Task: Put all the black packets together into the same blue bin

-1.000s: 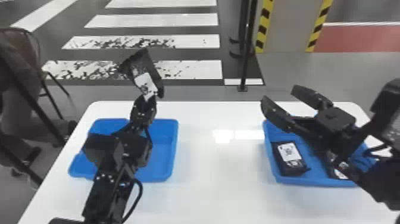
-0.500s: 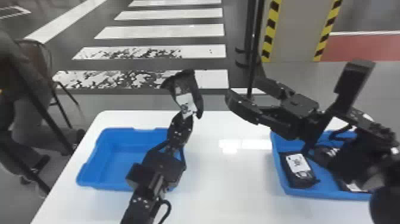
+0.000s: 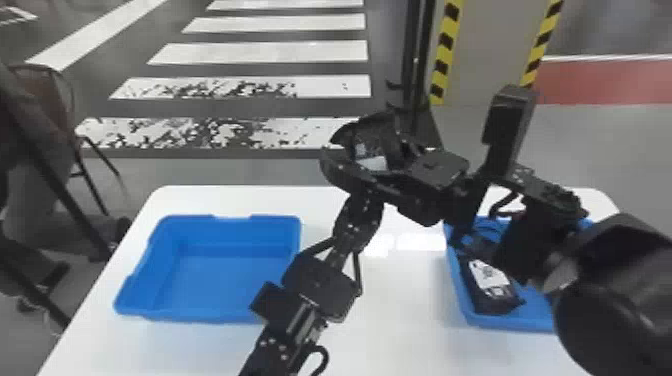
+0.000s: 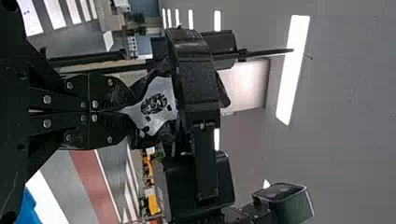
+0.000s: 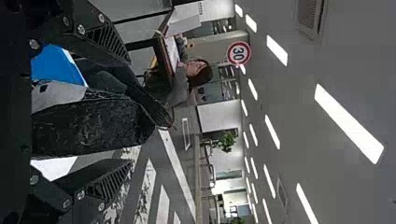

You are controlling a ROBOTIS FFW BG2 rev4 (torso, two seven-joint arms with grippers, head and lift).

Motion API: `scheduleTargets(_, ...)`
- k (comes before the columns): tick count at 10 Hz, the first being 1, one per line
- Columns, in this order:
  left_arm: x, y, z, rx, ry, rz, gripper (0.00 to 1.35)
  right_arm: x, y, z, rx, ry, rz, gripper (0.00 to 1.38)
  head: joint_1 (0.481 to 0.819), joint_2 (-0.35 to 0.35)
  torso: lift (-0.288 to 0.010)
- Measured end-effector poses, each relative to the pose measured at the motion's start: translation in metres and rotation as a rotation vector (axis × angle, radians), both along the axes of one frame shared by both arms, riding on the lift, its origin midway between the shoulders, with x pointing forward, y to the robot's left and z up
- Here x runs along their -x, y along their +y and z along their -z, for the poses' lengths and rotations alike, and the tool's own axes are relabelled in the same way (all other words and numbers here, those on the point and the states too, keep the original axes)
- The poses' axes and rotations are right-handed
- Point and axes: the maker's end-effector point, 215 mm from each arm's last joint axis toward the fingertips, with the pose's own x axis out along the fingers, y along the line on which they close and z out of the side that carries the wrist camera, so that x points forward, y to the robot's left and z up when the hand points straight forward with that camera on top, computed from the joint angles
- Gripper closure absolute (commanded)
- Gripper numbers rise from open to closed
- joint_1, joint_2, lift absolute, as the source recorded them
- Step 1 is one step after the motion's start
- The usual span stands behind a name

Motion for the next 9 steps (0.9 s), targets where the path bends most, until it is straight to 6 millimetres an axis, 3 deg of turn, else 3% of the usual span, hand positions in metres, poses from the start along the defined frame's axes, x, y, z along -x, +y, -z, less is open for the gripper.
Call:
scheduleTargets(6, -0.007, 0.017, 0.011, -0.005, 0.032, -0.043, 1.21, 0.013, 0.003, -0.001, -0.015, -0.001, 0.006, 1.19, 0.651, 0.078, -0.11)
scheduleTargets(7, -0.007, 0.019, 0.012, -0.002, 0.035, -0.045, 0.98, 0.012, 0.002, -0.002, -0.02, -0.007, 0.011, 1.19, 0.651, 0.078, -0.11)
scheduleTargets(8, -0.008, 0.02, 0.014, 0.004, 0.046, -0.047, 0.65, 0.01, -0.005, -0.008, -0.033, -0.024, 0.034, 1.19, 0.647, 0.073, -0.11)
scheduleTargets(9, -0.009, 0.022, 0.018, 0.011, 0.06, -0.05, 0.66, 0.005, -0.022, -0.017, -0.044, -0.05, 0.078, 1.19, 0.644, 0.066, -0.11)
